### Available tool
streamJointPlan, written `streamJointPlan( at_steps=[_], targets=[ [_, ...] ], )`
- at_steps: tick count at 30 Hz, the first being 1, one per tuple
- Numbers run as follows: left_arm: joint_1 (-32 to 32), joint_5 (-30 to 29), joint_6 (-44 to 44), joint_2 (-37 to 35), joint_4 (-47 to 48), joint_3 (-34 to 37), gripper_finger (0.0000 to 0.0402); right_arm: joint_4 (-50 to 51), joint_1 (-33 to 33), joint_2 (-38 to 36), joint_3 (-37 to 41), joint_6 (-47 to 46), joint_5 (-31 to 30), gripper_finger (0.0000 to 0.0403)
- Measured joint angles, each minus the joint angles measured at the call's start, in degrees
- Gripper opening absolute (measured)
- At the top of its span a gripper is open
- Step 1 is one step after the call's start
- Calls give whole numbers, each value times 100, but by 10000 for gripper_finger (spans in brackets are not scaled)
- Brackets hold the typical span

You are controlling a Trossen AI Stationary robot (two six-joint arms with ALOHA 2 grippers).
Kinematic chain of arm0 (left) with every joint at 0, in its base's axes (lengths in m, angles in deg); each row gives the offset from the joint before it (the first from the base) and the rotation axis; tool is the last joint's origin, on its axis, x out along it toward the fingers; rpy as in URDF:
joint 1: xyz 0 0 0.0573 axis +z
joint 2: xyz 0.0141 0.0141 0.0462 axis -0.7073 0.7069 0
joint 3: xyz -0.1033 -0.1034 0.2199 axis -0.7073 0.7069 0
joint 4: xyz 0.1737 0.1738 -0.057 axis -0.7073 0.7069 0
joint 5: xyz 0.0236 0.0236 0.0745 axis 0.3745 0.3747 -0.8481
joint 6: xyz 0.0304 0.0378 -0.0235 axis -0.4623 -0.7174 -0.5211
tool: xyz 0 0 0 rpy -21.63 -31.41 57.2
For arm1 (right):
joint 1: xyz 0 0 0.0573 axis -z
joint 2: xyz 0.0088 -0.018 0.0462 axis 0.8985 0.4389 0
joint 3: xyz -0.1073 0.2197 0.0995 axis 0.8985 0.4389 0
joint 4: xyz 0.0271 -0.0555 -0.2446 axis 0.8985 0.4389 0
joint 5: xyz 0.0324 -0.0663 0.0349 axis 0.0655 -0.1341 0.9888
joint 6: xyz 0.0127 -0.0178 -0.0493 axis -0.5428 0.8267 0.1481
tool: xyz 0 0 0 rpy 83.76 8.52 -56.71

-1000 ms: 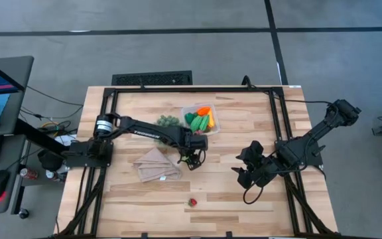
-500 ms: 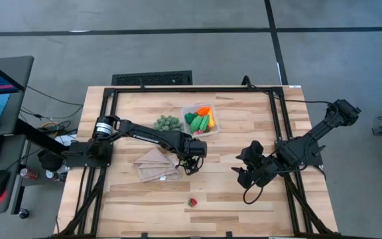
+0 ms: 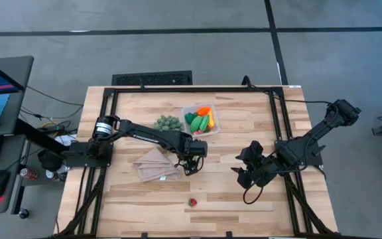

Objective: Pick and placing Produce into tupperware
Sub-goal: Put the green star fruit into the transparent bin

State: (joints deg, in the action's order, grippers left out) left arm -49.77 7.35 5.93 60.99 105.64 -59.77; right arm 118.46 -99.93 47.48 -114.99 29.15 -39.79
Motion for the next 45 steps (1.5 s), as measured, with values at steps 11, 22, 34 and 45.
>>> streamJointPlan(
  at_steps=[11,22,34,45],
  targets=[
    [-206,24,-791,0,22,0,278,1,0,0,0,57,3,244],
    [-234,-497,-878,0,349,0,279,3,0,0,0,59,-10,244],
    [-217,-453,-1029,0,38,0,279,72,11,0,2,153,-72,244],
    [-152,-71,-1153,385,-126,1,279,113,191,2,4,153,-80,244]
  ],
)
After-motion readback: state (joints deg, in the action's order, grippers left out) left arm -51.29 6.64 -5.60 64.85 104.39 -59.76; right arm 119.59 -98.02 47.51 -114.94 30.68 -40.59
